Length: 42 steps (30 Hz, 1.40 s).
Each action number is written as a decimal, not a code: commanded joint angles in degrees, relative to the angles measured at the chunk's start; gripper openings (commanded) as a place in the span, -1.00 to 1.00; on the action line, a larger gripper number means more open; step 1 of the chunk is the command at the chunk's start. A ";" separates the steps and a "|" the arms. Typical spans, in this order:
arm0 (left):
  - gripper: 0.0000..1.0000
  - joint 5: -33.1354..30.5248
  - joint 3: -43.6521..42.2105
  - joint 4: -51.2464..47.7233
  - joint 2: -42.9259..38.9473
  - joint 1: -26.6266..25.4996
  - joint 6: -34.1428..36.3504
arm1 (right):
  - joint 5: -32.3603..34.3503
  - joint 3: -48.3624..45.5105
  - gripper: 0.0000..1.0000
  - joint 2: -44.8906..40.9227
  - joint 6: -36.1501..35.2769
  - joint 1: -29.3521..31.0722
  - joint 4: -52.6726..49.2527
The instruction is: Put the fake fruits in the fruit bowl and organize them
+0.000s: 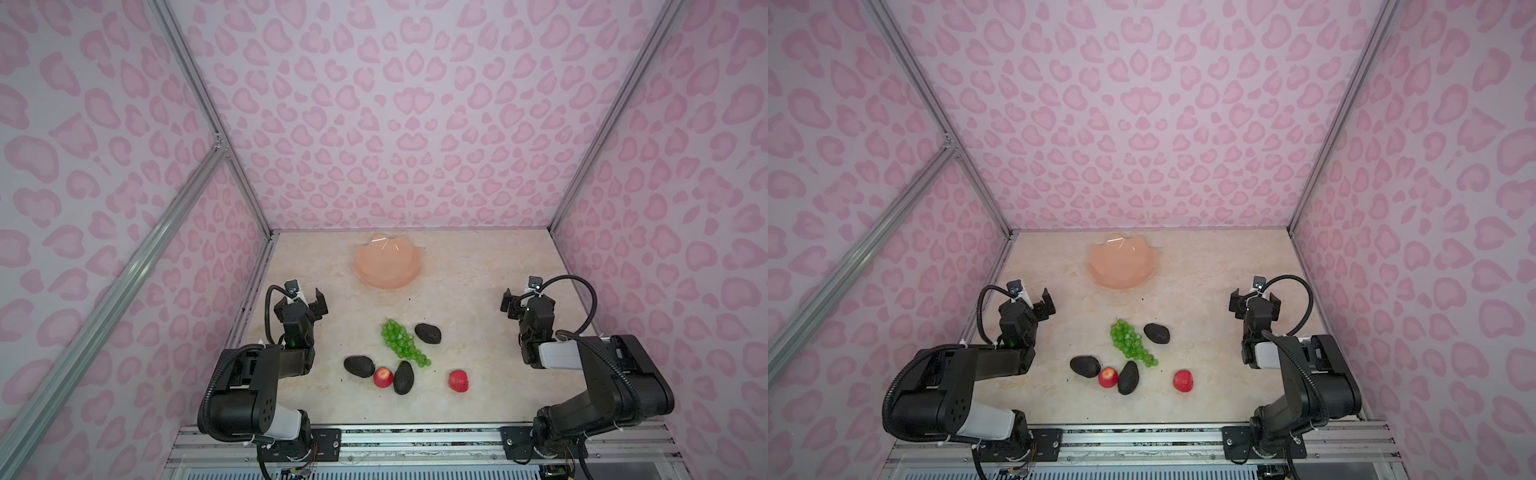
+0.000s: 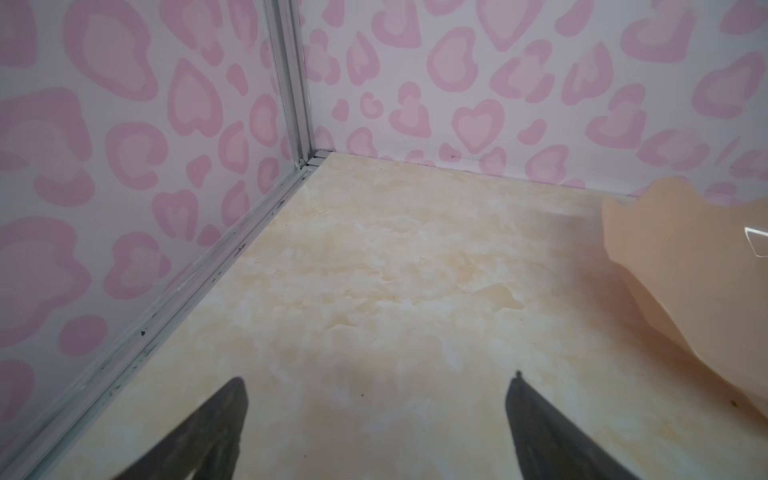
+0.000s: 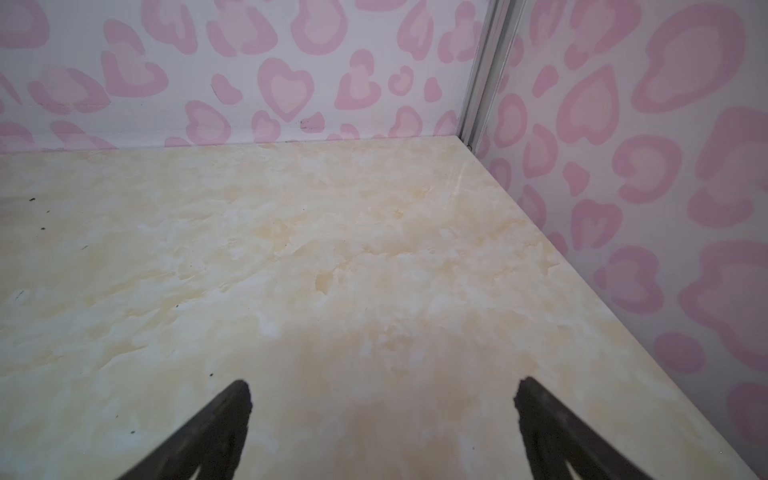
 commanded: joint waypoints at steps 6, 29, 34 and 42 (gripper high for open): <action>0.96 -0.13 0.10 1.09 -0.06 0.12 0.37 | 0.57 0.12 0.99 0.20 0.00 -0.05 0.83; 0.96 -0.09 0.31 0.84 0.05 0.16 0.28 | 0.62 0.22 0.99 0.20 0.09 -0.04 0.72; 0.96 -0.07 0.21 0.92 0.00 0.16 0.30 | 0.58 0.16 0.99 0.14 0.09 -0.01 0.78; 0.99 -2.82 9.09 -20.33 -9.78 0.03 -0.55 | 5.46 1.42 0.98 -3.08 1.30 0.10 -2.32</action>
